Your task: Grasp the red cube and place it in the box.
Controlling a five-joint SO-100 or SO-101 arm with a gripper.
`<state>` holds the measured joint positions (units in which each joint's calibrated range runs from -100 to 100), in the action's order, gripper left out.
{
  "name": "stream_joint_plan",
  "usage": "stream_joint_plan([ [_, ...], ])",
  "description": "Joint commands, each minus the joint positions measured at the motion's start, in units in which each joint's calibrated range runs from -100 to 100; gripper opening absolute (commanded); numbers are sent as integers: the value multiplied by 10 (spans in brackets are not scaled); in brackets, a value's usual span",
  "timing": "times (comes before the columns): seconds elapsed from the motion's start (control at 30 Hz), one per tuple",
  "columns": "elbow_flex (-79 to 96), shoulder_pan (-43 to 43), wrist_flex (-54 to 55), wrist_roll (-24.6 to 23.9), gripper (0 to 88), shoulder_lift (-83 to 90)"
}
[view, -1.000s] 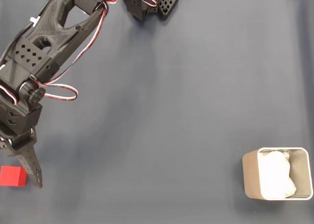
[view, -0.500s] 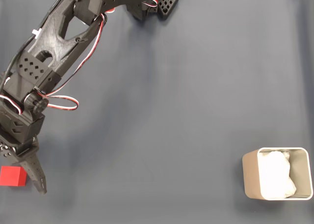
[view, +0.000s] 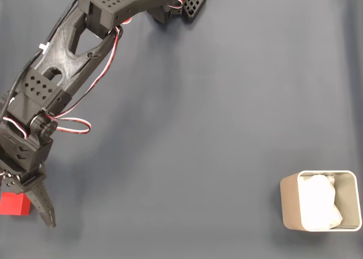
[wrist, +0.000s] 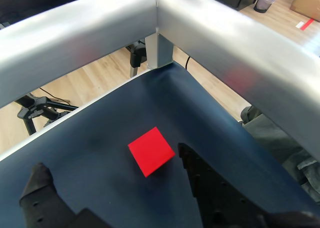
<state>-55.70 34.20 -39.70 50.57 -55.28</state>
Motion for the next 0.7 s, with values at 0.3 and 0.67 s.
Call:
stream_joint_plan([
  [0.3,-79,-1,15,-6,552,-37],
  [0.67,-85,-4,13,-7,553,-56],
])
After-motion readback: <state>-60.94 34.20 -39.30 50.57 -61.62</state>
